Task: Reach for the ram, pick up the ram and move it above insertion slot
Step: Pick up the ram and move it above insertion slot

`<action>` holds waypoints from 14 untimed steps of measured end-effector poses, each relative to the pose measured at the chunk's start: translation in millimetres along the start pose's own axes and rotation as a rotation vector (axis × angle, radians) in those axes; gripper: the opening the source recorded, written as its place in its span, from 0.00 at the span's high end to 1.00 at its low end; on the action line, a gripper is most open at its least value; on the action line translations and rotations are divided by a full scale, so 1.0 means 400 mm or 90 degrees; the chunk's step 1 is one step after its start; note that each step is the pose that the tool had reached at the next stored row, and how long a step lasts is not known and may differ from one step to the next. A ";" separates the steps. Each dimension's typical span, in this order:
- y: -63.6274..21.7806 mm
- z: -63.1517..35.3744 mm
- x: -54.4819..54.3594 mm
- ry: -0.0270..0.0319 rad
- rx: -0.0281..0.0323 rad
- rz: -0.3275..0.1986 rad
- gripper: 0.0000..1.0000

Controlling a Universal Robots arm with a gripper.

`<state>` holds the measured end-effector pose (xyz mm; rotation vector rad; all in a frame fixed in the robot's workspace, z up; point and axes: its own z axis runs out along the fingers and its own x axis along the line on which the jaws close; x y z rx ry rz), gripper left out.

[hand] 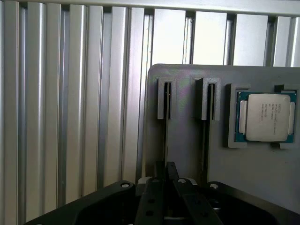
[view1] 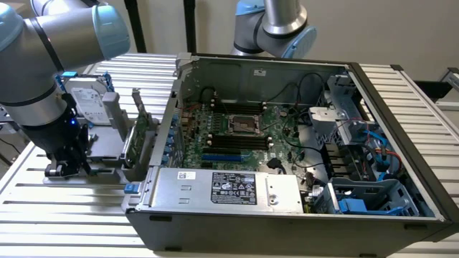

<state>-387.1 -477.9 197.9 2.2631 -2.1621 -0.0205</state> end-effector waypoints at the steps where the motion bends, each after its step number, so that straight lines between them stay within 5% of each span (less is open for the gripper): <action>1: 0.000 0.000 0.000 0.0000 0.0000 0.000 0.87; 8: 0.000 -0.005 0.000 -0.0001 0.0001 0.000 0.87; 14: 0.001 -0.058 0.000 0.0000 0.0000 0.000 0.87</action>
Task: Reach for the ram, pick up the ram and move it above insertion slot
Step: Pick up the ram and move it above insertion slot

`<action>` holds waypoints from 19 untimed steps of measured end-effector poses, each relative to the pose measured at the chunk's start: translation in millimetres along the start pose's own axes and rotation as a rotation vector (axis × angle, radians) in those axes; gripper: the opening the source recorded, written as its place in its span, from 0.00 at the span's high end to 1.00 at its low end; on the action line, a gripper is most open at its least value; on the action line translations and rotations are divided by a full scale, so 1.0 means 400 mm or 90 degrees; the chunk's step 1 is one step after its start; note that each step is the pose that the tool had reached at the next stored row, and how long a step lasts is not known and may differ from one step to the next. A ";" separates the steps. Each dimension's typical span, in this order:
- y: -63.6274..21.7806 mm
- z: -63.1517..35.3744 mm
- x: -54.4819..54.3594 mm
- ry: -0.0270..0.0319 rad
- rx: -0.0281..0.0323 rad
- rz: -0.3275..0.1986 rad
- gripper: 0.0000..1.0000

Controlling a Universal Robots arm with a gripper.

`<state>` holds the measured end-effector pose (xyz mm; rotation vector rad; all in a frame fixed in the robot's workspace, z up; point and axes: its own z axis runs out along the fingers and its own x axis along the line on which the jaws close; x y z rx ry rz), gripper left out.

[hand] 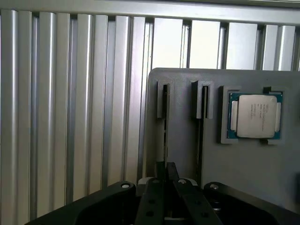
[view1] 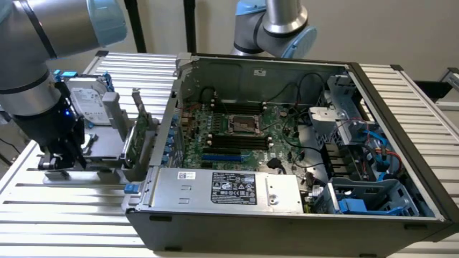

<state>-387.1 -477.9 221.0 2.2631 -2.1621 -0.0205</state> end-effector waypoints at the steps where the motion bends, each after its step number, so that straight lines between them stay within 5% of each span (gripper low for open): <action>1: 0.000 -0.011 0.000 0.0000 0.0000 0.000 0.87; 11: -0.004 -0.124 0.001 -0.0004 -0.0001 -0.001 0.87; 19: -0.061 -0.210 0.003 -0.0074 0.0004 -0.004 0.87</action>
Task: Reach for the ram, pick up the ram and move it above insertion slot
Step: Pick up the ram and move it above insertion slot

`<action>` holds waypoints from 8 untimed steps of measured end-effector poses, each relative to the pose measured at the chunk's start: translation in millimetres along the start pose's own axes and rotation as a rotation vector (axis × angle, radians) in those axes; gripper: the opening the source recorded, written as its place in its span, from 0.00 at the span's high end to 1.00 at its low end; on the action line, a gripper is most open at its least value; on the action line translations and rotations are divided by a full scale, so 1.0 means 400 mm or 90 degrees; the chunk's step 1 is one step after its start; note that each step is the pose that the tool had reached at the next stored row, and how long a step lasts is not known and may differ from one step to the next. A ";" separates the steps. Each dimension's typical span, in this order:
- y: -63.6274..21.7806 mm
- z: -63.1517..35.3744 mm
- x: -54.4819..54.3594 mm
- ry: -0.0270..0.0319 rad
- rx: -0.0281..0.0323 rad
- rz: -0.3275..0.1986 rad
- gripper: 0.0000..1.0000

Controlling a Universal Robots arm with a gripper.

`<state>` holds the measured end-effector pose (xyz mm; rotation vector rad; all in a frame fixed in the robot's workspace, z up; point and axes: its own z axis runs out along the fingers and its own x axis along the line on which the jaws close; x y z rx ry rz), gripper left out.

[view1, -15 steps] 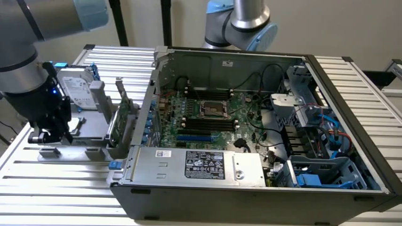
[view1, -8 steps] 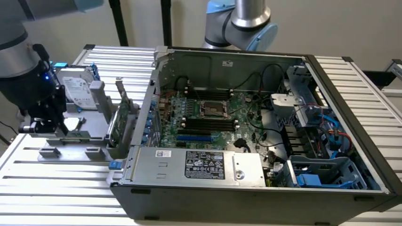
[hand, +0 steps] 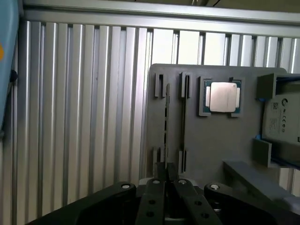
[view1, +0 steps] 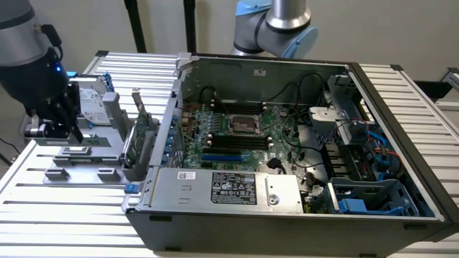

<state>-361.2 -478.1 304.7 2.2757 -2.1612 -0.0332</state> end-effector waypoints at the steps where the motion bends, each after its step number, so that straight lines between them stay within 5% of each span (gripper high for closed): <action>1: -0.010 -0.009 0.000 -0.0013 0.0000 0.000 0.87; 8: -0.083 -0.075 0.003 -0.0095 0.0003 -0.001 0.87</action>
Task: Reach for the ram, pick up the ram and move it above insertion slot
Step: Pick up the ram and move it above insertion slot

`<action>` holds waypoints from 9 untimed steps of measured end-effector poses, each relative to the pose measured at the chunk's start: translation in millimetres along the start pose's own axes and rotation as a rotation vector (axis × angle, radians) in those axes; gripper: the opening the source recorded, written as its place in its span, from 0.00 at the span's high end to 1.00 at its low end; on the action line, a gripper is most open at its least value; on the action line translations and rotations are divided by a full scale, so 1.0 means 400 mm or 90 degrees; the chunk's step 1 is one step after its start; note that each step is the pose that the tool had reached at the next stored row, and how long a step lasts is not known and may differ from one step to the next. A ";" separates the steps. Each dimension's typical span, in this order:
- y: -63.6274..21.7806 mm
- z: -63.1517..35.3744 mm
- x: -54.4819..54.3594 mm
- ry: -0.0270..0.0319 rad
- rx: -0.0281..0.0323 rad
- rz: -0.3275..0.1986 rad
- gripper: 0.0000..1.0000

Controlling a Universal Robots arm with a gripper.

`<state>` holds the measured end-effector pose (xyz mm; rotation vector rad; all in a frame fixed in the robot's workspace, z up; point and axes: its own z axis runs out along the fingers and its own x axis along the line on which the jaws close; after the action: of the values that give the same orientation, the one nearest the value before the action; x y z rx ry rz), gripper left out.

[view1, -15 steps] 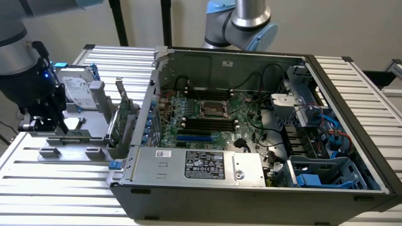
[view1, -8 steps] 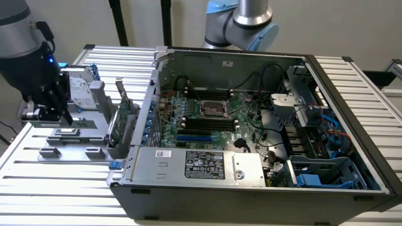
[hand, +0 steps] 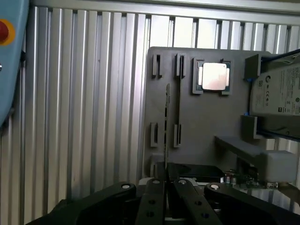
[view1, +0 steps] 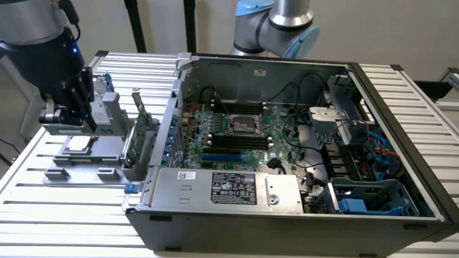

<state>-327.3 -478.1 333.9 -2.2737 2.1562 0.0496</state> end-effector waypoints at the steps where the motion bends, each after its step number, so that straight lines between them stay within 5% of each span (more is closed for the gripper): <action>1: -0.011 -0.009 0.000 -0.0011 0.0001 0.000 0.87; 9: -0.097 -0.089 0.003 -0.0090 0.0005 -0.001 0.87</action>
<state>-287.8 -478.1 368.7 -2.2671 2.1478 0.0646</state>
